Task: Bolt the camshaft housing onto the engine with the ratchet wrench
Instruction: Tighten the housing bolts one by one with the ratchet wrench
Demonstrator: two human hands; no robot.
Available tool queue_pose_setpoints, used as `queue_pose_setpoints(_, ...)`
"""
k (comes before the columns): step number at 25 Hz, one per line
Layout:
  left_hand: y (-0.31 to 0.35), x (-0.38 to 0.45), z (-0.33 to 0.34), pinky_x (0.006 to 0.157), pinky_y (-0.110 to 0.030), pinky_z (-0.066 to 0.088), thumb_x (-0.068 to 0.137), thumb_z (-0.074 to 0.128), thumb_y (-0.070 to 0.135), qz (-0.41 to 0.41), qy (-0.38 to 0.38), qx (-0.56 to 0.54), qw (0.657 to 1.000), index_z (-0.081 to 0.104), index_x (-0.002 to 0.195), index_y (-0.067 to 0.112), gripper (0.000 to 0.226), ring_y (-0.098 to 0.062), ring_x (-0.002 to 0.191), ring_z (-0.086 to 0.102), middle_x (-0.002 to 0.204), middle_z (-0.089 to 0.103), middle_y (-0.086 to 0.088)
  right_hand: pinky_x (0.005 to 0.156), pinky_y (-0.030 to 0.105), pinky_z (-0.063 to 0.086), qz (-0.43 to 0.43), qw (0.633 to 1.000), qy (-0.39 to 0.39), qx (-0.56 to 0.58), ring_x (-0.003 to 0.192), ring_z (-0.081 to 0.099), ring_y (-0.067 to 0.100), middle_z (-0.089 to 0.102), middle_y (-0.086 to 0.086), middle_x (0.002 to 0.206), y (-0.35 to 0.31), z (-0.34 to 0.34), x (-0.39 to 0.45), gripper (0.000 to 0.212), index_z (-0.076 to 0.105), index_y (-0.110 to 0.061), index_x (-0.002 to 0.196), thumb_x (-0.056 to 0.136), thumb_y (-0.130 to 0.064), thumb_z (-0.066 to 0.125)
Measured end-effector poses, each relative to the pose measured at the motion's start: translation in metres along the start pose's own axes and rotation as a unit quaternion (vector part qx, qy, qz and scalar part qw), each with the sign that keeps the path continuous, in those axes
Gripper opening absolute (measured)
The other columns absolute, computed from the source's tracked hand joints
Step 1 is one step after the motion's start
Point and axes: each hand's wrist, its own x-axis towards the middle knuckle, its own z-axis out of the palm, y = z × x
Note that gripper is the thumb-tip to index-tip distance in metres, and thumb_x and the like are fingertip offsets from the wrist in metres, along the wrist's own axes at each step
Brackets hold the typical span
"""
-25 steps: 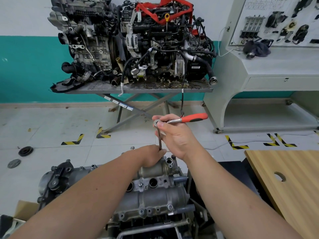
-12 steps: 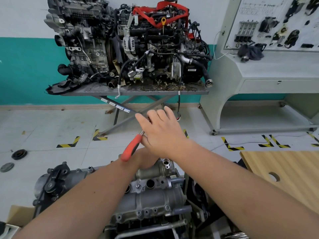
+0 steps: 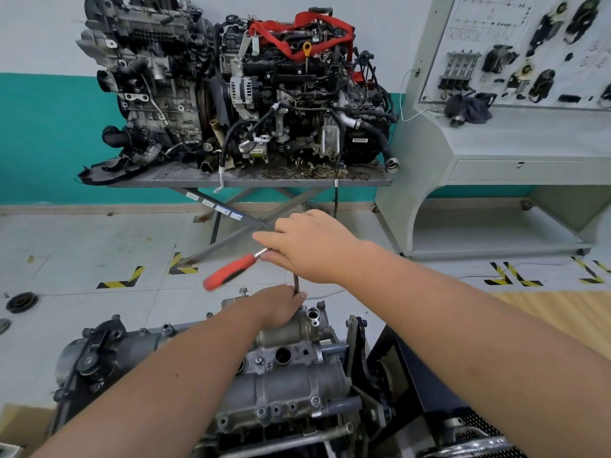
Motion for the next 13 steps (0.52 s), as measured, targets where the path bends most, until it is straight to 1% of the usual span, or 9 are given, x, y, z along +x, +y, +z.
queue_pose_setpoints(2,-0.004,-0.003,0.000,0.086,-0.036,0.038,0.107,0.027,0.044,0.017,-0.032,0.000,0.999,0.055,0.107,0.014,0.041,-0.026,0.103,0.052,0.123,0.060,-0.012,0.065,0.034,0.038,0.103,0.993,-0.028,0.044,0.097,0.061,0.027,0.055,-0.003,0.087,-0.007,0.000,0.011,0.045,0.061,-0.022,0.108,0.105,-0.053,0.027)
queue_pose_setpoints(4,-0.003,-0.003,-0.001,0.087,-0.034,0.035,0.107,0.025,0.046,0.025,-0.038,0.000,0.999,0.051,0.104,0.017,0.039,-0.023,0.099,0.048,0.125,0.059,-0.011,0.055,0.032,0.029,0.195,0.972,-0.046,0.120,0.080,0.058,0.027,0.043,-0.004,0.072,-0.014,0.001,0.019,0.042,0.052,-0.021,0.085,0.104,-0.053,0.031)
queue_pose_setpoints(5,-0.001,-0.005,-0.001,0.088,-0.035,0.036,0.106,0.024,0.047,0.030,-0.038,-0.001,0.999,0.051,0.104,0.017,0.041,-0.023,0.099,0.047,0.125,0.059,-0.012,0.056,0.032,0.029,0.233,0.959,-0.046,0.157,0.074,0.055,0.026,0.042,-0.002,0.070,-0.015,0.002,0.022,0.042,0.048,-0.020,0.081,0.103,-0.052,0.034)
queue_pose_setpoints(7,0.000,-0.005,0.001,0.087,-0.035,0.035,0.105,0.021,0.051,0.023,-0.038,-0.010,0.999,0.051,0.102,0.017,0.045,-0.022,0.098,0.048,0.123,0.060,-0.011,0.060,0.034,0.040,0.309,0.918,-0.049,0.243,0.066,0.056,0.023,0.052,0.000,0.071,-0.014,-0.001,0.028,0.042,0.049,-0.017,0.075,0.102,-0.049,0.041)
queue_pose_setpoints(8,0.000,-0.005,0.001,0.086,-0.035,0.035,0.105,0.020,0.053,0.022,-0.036,-0.010,0.999,0.052,0.103,0.016,0.049,-0.022,0.099,0.048,0.122,0.060,-0.010,0.062,0.036,0.047,0.350,0.879,-0.043,0.320,0.064,0.061,0.023,0.060,0.002,0.071,-0.013,-0.002,0.030,0.040,0.053,-0.015,0.078,0.102,-0.045,0.044)
queue_pose_setpoints(9,-0.001,-0.006,0.001,0.085,-0.035,0.034,0.104,0.020,0.055,0.022,-0.032,-0.009,0.999,0.054,0.105,0.016,0.052,-0.023,0.100,0.049,0.121,0.060,-0.009,0.066,0.036,0.053,0.396,0.816,-0.029,0.420,0.061,0.067,0.023,0.066,0.004,0.070,-0.012,-0.003,0.032,0.035,0.059,-0.012,0.085,0.102,-0.040,0.046)
queue_pose_setpoints(10,-0.001,-0.006,0.000,0.085,-0.035,0.034,0.104,0.020,0.056,0.021,-0.030,-0.005,0.999,0.056,0.107,0.016,0.054,-0.024,0.102,0.050,0.120,0.060,-0.008,0.068,0.034,0.054,0.437,0.730,-0.010,0.525,0.057,0.068,0.021,0.067,0.004,0.067,-0.012,-0.003,0.034,0.030,0.062,-0.008,0.094,0.102,-0.033,0.048)
queue_pose_setpoints(11,-0.002,-0.006,0.000,0.084,-0.035,0.034,0.104,0.020,0.055,0.023,-0.024,-0.005,0.999,0.056,0.104,0.017,0.052,-0.024,0.102,0.051,0.117,0.061,-0.007,0.067,0.031,0.049,0.465,0.636,0.004,0.616,0.050,0.066,0.017,0.066,0.000,0.062,-0.013,-0.002,0.034,0.024,0.061,-0.007,0.101,0.102,-0.028,0.049)
queue_pose_setpoints(13,-0.002,-0.004,0.002,0.083,-0.034,0.034,0.105,0.022,0.052,0.025,-0.020,-0.003,0.999,0.051,0.089,0.021,0.046,-0.023,0.099,0.052,0.107,0.062,-0.005,0.062,0.029,0.039,0.473,0.485,0.035,0.735,0.044,0.059,0.010,0.061,-0.007,0.055,-0.013,0.001,0.032,0.011,0.057,-0.014,0.100,0.102,-0.022,0.049)
